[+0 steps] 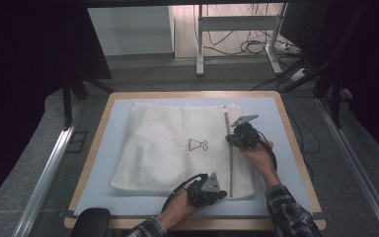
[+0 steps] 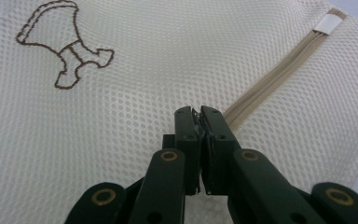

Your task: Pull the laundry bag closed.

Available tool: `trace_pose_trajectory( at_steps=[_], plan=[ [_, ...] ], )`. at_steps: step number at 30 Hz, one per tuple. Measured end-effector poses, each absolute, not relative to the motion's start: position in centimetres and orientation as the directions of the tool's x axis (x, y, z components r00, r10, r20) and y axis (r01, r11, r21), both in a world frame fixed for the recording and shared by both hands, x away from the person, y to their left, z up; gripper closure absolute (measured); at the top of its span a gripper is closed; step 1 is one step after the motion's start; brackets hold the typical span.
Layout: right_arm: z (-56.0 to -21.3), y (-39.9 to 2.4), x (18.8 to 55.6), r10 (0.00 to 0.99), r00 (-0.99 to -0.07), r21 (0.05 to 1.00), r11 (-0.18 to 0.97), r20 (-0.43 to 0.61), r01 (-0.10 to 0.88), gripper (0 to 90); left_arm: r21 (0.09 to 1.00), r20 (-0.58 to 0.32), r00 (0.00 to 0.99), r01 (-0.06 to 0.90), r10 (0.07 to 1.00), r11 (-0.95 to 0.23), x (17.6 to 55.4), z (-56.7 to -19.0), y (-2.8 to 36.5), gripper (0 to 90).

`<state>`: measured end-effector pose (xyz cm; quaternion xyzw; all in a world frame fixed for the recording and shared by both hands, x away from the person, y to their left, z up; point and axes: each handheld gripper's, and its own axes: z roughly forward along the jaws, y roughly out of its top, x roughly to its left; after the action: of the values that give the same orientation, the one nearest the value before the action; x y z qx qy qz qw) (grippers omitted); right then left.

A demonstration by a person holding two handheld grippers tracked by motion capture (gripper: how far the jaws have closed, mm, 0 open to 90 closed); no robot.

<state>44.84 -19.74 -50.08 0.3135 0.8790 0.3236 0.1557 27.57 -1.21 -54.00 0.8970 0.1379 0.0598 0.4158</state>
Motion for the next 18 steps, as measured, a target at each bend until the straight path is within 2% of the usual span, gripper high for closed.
trace_pose_trajectory(
  at_steps=[18],
  plan=[
    [-50.3,-19.5,47.0,0.67,-0.74,0.663,0.584,-0.067,0.469,85.8,0.763,-0.009,0.955,0.199,0.297,-0.615,27.6,-54.0,-1.2,90.0]
  ],
)
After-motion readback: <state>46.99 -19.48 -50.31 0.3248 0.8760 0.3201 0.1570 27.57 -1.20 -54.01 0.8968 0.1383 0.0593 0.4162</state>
